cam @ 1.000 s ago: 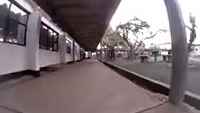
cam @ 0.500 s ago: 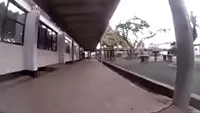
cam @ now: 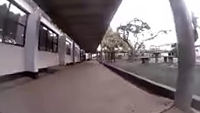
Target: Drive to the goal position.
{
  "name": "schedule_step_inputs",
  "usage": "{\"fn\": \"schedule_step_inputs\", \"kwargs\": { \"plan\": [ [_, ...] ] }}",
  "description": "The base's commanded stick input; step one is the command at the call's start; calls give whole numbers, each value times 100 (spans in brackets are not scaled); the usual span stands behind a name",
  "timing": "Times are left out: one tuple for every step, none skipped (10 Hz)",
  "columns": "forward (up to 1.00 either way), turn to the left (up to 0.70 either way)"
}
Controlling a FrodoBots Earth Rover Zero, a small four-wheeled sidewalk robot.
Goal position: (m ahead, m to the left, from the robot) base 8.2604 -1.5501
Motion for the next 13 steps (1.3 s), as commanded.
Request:
{"fn": "schedule_step_inputs", "kwargs": {
  "plan": [
    [69,6],
    [69,6],
    [69,6],
    [69,6],
    [69,6],
    [69,6],
    [69,6],
    [69,6],
    [69,6],
    [69,6],
    [69,6],
    [69,6],
    [69,6]
  ]
}}
